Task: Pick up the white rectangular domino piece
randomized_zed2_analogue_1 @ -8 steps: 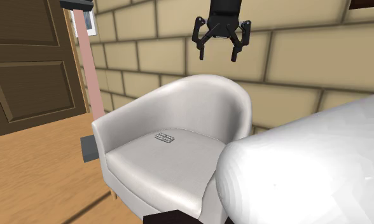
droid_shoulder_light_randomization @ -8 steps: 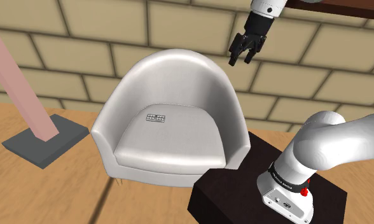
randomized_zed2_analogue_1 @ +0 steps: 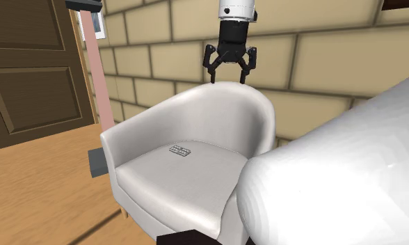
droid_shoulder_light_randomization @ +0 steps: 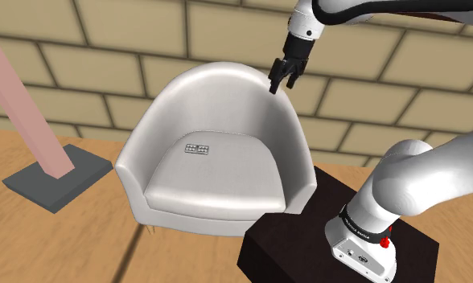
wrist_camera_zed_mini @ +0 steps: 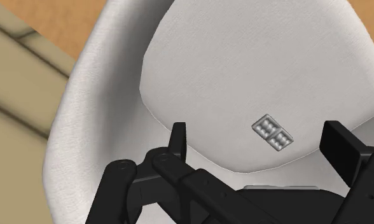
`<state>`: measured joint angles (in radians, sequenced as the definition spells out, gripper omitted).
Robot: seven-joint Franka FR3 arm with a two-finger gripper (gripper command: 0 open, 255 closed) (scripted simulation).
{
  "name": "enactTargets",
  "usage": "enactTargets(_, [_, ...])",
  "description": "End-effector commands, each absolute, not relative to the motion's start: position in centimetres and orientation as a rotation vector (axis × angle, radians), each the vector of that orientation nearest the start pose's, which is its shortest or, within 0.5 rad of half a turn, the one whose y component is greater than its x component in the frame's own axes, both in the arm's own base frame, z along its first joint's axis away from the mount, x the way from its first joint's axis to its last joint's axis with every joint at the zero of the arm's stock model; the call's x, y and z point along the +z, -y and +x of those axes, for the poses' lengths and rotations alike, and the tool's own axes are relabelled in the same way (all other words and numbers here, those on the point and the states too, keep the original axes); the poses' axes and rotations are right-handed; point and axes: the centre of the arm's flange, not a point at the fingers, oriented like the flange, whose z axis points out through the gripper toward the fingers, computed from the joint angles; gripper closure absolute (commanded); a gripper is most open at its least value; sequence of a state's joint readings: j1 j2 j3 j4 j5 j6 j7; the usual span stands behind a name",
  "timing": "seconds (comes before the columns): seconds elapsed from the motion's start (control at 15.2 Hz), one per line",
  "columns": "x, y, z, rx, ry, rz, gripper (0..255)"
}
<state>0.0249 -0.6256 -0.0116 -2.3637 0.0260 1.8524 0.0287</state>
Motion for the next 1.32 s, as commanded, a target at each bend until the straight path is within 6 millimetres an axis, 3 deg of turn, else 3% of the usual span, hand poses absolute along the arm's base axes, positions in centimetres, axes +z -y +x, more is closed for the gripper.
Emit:
enactTargets(0.0, [53.9, -1.2, 39.4, -0.167, 0.038, -3.106, 0])
enactTargets(0.59, [45.7, -3.9, 48.0, -0.12, 0.333, -3.11, 0])
enactTargets(1.25, [36.2, -8.4, 56.6, -0.066, 0.662, -3.079, 0])
